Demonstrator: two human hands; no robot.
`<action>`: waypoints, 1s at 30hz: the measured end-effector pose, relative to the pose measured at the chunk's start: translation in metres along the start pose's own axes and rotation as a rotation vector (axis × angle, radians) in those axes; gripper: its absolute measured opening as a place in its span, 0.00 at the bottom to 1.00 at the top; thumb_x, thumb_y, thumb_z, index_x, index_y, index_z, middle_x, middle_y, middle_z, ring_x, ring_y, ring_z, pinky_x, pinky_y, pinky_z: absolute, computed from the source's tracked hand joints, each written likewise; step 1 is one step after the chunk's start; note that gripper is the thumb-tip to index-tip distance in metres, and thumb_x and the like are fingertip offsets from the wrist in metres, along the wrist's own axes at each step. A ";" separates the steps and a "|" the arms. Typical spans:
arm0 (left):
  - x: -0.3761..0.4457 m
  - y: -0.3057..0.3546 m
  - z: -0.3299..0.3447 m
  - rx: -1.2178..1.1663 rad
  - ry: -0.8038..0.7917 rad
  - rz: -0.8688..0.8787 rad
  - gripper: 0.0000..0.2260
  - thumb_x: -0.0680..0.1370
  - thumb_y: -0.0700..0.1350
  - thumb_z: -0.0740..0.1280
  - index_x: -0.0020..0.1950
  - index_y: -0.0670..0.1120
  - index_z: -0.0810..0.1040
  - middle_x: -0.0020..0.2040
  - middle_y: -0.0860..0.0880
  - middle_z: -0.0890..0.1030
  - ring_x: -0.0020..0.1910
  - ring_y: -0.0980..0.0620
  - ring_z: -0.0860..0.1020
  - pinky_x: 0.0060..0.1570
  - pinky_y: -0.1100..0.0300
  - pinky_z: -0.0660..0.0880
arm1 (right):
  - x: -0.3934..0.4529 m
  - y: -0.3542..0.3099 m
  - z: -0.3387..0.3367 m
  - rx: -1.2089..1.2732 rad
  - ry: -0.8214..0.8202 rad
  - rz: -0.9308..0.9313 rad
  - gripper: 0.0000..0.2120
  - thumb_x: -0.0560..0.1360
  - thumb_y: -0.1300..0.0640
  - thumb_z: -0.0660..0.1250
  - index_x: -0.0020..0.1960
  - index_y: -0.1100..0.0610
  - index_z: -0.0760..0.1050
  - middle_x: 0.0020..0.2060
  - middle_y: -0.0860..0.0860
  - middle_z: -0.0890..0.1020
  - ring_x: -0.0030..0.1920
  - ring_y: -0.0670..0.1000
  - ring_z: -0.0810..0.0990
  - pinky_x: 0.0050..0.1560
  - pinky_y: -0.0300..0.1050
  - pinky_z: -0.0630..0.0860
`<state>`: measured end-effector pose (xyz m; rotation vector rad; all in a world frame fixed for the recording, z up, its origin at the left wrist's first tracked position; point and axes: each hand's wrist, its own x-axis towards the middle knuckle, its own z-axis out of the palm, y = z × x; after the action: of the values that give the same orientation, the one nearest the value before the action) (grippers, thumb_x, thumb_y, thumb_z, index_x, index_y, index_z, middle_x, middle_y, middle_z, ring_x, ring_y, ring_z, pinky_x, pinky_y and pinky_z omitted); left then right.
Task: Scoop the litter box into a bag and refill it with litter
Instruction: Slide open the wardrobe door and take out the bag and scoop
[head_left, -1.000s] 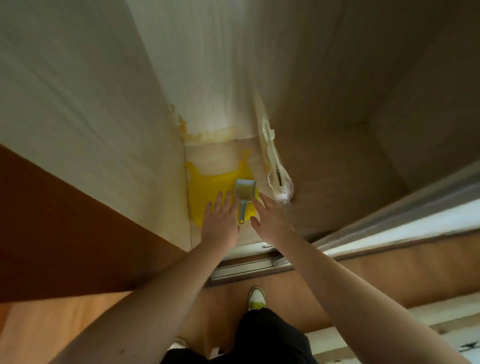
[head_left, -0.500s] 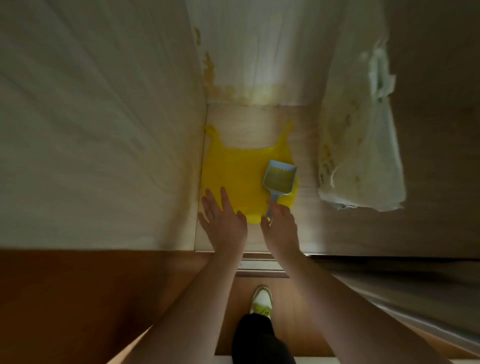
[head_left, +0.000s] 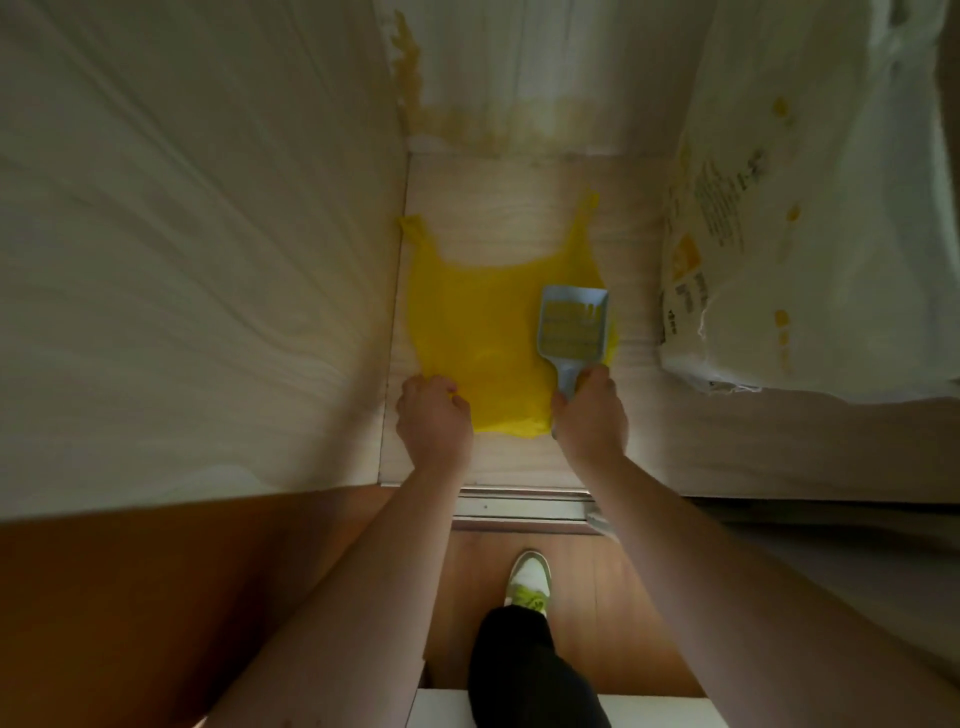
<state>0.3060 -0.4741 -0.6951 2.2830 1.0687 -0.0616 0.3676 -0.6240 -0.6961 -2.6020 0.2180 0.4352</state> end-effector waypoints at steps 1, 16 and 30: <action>-0.002 0.002 -0.002 -0.093 -0.018 -0.033 0.07 0.76 0.39 0.65 0.51 0.48 0.79 0.57 0.43 0.77 0.48 0.44 0.78 0.45 0.53 0.75 | -0.003 0.002 -0.003 -0.041 -0.031 -0.007 0.15 0.75 0.53 0.65 0.58 0.60 0.68 0.52 0.59 0.78 0.52 0.62 0.79 0.46 0.52 0.74; -0.105 0.059 -0.116 -0.519 -0.448 -0.170 0.11 0.73 0.36 0.62 0.49 0.51 0.76 0.49 0.42 0.81 0.43 0.43 0.78 0.44 0.50 0.76 | -0.123 0.017 -0.081 0.227 -0.216 0.061 0.15 0.80 0.60 0.55 0.66 0.54 0.64 0.49 0.57 0.78 0.46 0.60 0.78 0.41 0.48 0.69; -0.221 0.036 -0.248 -0.033 -0.742 0.499 0.20 0.78 0.40 0.63 0.71 0.46 0.70 0.65 0.48 0.74 0.63 0.45 0.74 0.58 0.57 0.70 | -0.343 -0.008 -0.167 0.336 0.153 0.011 0.15 0.79 0.60 0.59 0.65 0.56 0.65 0.43 0.54 0.78 0.42 0.58 0.78 0.37 0.48 0.67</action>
<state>0.1322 -0.5071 -0.4118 2.1403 0.1161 -0.6220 0.0926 -0.6733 -0.4362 -2.3039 0.3268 0.1838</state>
